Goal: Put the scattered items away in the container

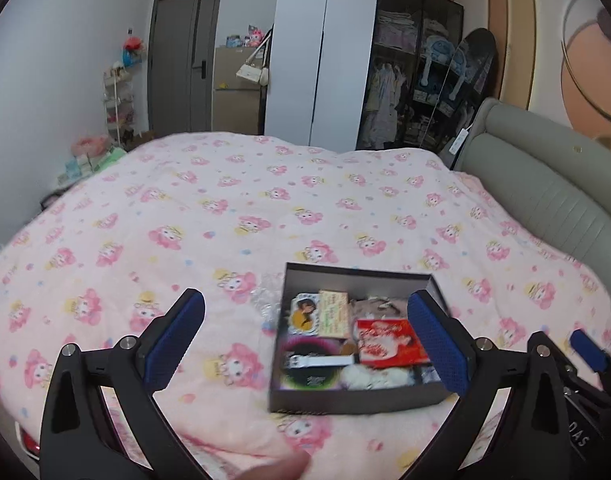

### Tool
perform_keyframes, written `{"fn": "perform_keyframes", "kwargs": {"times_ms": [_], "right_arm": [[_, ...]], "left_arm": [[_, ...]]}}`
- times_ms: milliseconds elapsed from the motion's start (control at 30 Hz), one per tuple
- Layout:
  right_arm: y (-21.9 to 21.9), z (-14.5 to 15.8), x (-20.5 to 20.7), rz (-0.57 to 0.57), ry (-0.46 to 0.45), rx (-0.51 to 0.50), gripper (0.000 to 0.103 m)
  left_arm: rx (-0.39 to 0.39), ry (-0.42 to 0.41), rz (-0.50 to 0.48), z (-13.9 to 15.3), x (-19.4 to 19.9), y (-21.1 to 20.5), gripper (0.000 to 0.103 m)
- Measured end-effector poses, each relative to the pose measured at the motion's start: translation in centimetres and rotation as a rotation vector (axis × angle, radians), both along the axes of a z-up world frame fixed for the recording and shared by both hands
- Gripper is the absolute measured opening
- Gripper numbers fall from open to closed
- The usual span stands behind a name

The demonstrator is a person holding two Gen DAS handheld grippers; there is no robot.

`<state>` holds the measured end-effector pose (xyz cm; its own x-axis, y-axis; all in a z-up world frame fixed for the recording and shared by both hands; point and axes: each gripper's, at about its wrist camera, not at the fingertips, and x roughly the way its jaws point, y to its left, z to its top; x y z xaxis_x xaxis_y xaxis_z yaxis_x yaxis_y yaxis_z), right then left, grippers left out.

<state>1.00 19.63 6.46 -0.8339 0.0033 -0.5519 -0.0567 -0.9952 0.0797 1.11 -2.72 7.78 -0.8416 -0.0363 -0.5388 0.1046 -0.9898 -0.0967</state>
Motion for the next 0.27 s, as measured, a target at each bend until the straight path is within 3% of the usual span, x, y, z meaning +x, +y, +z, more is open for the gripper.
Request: {"fn": "perform_keyframes", "kwargs": {"times_ms": [267], "right_arm": [[-0.7, 0.6, 1.9, -0.003, 0.024, 0.009, 0.081]], "left_arm": [[0.002, 0.016, -0.040, 0.2, 2.5, 0.2, 0.102]]}}
